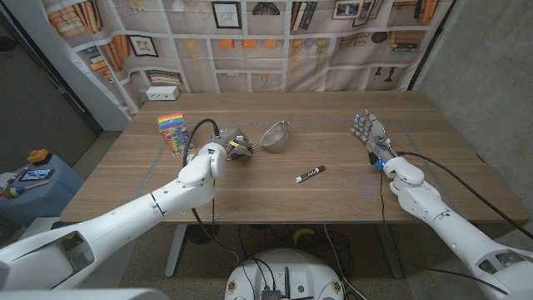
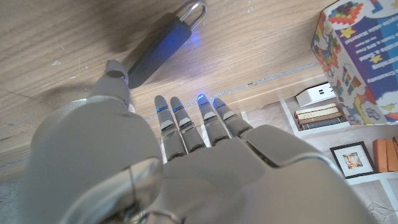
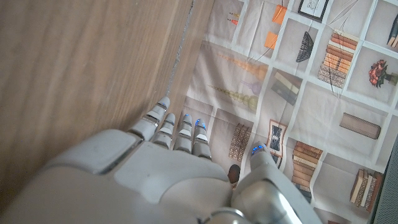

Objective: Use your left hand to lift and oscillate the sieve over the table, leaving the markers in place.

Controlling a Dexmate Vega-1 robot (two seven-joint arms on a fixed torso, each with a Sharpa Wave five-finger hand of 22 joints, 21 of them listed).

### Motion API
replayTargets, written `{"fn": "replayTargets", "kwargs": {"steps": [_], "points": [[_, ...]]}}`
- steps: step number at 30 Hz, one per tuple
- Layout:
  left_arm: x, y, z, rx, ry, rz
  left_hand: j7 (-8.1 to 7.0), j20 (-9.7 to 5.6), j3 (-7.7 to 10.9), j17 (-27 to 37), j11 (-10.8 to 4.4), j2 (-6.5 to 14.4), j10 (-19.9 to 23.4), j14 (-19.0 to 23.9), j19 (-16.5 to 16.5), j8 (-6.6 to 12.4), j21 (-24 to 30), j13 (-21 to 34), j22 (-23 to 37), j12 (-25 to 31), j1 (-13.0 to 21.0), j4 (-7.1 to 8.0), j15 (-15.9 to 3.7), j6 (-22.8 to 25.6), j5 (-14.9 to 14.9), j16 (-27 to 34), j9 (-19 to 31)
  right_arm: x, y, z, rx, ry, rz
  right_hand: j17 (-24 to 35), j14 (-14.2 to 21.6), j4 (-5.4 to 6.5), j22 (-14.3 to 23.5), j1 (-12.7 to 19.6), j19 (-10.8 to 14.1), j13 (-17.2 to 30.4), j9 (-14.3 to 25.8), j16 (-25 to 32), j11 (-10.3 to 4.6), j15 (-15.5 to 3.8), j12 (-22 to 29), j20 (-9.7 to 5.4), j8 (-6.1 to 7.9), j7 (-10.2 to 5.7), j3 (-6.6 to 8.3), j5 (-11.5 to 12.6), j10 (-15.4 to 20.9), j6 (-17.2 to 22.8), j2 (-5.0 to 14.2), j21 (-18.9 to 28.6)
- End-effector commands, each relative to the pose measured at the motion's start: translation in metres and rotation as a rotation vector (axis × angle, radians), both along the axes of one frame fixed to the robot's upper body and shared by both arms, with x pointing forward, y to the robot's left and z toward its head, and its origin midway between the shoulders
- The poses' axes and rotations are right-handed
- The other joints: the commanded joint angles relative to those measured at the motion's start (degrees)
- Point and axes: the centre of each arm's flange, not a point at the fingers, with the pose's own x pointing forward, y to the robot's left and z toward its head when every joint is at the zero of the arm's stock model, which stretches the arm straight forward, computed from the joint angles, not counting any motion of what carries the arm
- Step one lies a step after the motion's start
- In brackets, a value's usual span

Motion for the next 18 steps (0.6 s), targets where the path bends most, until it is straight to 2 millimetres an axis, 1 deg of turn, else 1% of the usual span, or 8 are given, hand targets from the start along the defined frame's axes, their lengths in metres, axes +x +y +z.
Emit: {"fn": "replayTargets", "kwargs": {"steps": [1, 3, 5, 6, 11, 15, 16, 18], "points": [[-0.001, 0.010, 0.005, -0.034, 0.057, -0.022, 1.01, 0.11, -0.56, 0.10, 1.25, -0.08, -3.21, -3.32, -2.32, 0.18, -0.29, -0.06, 0.00, 0.12, -1.84, 0.22, -4.28, -2.81, -0.30, -0.38, 0.04, 0.001, 0.003, 0.002, 0.000, -0.006, -0.003, -0.07, 0.20, 0.04, 0.19, -0.12, 0.22, 0.12, 0.23, 0.43, 0.11, -0.38, 0.21, 0.28, 0.22, -0.18, 0.38, 0.07, 0.36, 0.63, 1.47, 0.00], [-0.002, 0.012, 0.005, -0.044, 0.065, -0.026, 1.37, 0.25, -0.80, 0.10, 2.29, -0.10, -5.16, -4.98, -3.32, 0.18, -0.19, -0.10, -0.01, 0.13, -2.88, 0.41, -3.70, -4.33, -0.37, -0.33, -0.01, 0.001, 0.004, 0.003, 0.000, -0.008, -0.005, -0.07, 0.21, 0.04, 0.19, -0.12, 0.21, 0.12, 0.23, 0.43, 0.09, -0.35, 0.23, 0.30, 0.23, -0.15, 0.38, 0.07, 0.40, 0.64, 1.47, 0.00], [-0.004, 0.014, 0.005, -0.050, 0.071, -0.031, 1.86, 0.21, -1.03, 0.10, 2.64, -0.11, -6.06, -6.10, -4.05, 0.01, -0.18, -0.12, -0.01, 0.29, -3.81, 0.60, -3.27, -5.97, -0.40, -0.29, -0.06, 0.000, 0.005, 0.003, 0.000, -0.010, -0.005, -0.08, 0.21, 0.03, 0.19, -0.12, 0.19, 0.12, 0.23, 0.44, 0.07, -0.30, 0.22, 0.34, 0.22, -0.16, 0.38, 0.07, 0.40, 0.64, 1.46, -0.01], [-0.005, 0.014, 0.004, -0.052, 0.074, -0.032, 2.03, 0.24, -1.17, 0.11, 3.38, -0.11, -6.81, -6.74, -4.58, 0.00, -0.17, -0.13, -0.02, 0.30, -4.42, 0.72, -2.93, -6.91, -0.42, -0.24, -0.08, -0.001, 0.005, 0.003, -0.001, -0.011, -0.006, -0.08, 0.21, 0.03, 0.19, -0.10, 0.21, 0.12, 0.23, 0.43, 0.04, -0.28, 0.24, 0.32, 0.22, -0.19, 0.39, 0.07, 0.44, 0.64, 1.47, 0.00], [-0.007, 0.021, 0.004, -0.079, 0.089, -0.047, 2.91, 0.61, -1.68, 0.13, 4.29, -0.13, -10.13, -9.70, -6.80, -0.17, -0.24, -0.18, 0.01, 0.28, -6.73, 1.05, -1.74, -11.25, -0.49, -0.30, -0.18, -0.002, 0.008, 0.004, -0.005, -0.015, -0.005, -0.09, 0.14, 0.03, 0.19, -0.12, 0.20, 0.12, 0.23, 0.41, 0.08, -0.36, 0.22, 0.34, 0.23, -0.24, 0.39, 0.06, 0.41, 0.67, 1.46, -0.01], [-0.009, 0.027, 0.002, -0.125, 0.100, -0.072, 3.50, 0.84, -2.16, 0.16, 5.71, -0.12, -12.87, -12.52, -8.93, -0.13, -0.37, -0.22, 0.03, 0.18, -8.80, 1.45, -0.79, -13.59, -0.58, -0.48, -0.24, -0.003, 0.010, 0.006, -0.010, -0.020, -0.006, -0.09, 0.18, 0.03, 0.19, -0.13, 0.19, 0.12, 0.23, 0.43, 0.04, -0.30, 0.20, 0.33, 0.22, -0.25, 0.38, 0.06, 0.36, 0.68, 1.45, -0.02], [-0.010, 0.028, 0.002, -0.134, 0.102, -0.081, 3.94, 0.84, -2.39, 0.17, 7.11, 0.04, -14.31, -13.77, -9.60, 0.06, -0.11, -0.24, 0.05, 0.34, -10.15, 1.69, -0.35, -14.73, -0.58, -0.26, -0.26, -0.004, 0.011, 0.007, -0.012, -0.022, -0.007, -0.09, 0.16, 0.03, 0.19, -0.12, 0.19, 0.12, 0.23, 0.42, 0.04, -0.36, 0.20, 0.36, 0.22, -0.23, 0.39, 0.06, 0.35, 0.66, 1.45, -0.02], [-0.011, 0.031, 0.002, -0.153, 0.109, -0.098, 4.63, 1.00, -2.51, 0.18, 7.60, 0.23, -15.52, -15.10, -10.90, -0.14, -0.30, -0.25, 0.05, 0.30, -11.06, 1.84, 0.14, -16.13, -0.57, -0.36, -0.33, -0.005, 0.012, 0.007, -0.016, -0.025, -0.009, -0.09, 0.16, 0.03, 0.19, -0.12, 0.19, 0.12, 0.23, 0.42, 0.03, -0.36, 0.21, 0.35, 0.22, -0.24, 0.39, 0.06, 0.39, 0.68, 1.45, -0.02]]}}
